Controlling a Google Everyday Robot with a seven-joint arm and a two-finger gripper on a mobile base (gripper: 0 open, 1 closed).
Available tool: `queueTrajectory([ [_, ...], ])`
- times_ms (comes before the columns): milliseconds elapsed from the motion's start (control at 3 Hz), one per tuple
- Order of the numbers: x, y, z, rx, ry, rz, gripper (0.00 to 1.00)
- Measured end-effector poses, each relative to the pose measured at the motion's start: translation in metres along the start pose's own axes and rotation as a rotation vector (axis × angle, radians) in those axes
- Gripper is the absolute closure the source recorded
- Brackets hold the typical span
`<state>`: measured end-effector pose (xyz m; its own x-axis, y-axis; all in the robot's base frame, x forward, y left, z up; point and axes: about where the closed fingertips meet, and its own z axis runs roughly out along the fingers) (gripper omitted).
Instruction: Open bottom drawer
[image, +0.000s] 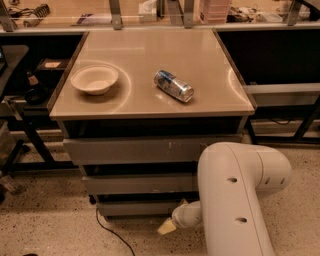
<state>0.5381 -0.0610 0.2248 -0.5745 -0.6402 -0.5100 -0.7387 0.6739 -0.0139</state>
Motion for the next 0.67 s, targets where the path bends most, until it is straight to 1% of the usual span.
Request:
queueTrajectory([
  [333,0.0,-0.005,0.018,0.003,-0.01,0.004,0.0],
  [667,-0.006,-0.017,0.034,0.013,-0.026,-0.009,0.0],
])
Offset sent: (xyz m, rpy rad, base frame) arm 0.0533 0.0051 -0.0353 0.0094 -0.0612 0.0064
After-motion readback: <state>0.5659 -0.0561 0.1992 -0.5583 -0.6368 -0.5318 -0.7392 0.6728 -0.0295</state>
